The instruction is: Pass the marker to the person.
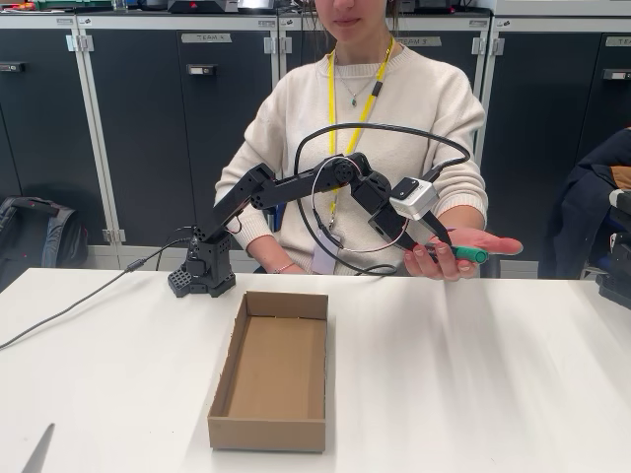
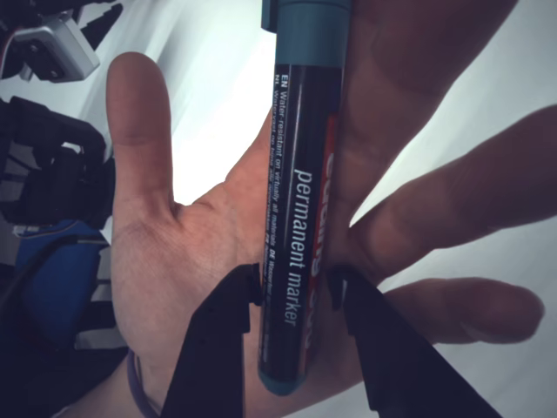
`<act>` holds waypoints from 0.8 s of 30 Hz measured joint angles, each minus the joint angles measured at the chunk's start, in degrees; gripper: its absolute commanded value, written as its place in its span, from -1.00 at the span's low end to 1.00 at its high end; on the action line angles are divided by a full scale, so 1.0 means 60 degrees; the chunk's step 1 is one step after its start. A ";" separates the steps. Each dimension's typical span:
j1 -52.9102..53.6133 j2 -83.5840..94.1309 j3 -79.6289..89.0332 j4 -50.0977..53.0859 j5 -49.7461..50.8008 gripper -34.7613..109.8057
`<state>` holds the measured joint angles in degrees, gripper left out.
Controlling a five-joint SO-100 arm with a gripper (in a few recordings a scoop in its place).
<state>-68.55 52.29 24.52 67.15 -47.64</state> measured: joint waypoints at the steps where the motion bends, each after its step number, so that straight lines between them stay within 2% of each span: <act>1: 0.0000 0.0000 0.0000 -0.0015 -0.0059 -0.29; 13: 0.0132 0.1069 -0.0337 -0.0249 -0.1069 -0.29; 24: 0.0981 0.2871 -0.1011 0.2827 -0.1743 -0.45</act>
<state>-62.67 69.52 18.46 84.11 -58.10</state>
